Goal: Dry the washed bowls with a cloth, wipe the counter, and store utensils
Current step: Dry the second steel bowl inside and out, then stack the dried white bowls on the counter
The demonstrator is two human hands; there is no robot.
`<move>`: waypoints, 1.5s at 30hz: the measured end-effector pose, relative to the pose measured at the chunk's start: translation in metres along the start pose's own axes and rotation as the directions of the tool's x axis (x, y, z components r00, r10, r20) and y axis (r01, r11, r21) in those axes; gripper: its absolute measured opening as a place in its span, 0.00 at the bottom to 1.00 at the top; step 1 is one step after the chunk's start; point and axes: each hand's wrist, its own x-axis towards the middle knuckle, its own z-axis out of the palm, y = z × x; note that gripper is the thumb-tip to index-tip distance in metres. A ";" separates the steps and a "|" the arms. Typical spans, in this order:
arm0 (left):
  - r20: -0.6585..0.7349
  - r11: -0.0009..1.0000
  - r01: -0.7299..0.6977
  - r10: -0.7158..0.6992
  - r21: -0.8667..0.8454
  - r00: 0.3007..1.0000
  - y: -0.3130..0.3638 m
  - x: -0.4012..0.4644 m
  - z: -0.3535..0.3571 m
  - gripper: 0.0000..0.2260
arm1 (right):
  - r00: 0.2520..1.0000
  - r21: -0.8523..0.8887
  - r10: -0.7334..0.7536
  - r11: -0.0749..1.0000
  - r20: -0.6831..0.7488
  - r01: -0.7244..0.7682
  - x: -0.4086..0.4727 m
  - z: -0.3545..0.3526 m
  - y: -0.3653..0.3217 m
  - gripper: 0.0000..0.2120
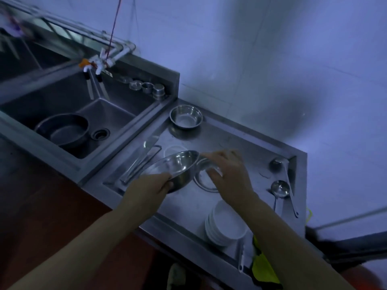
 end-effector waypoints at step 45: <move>0.297 0.673 -0.696 0.630 0.251 0.717 -0.212 0.447 0.136 0.09 | 0.633 0.147 0.773 0.621 0.050 -0.770 0.215 0.239 0.171 0.13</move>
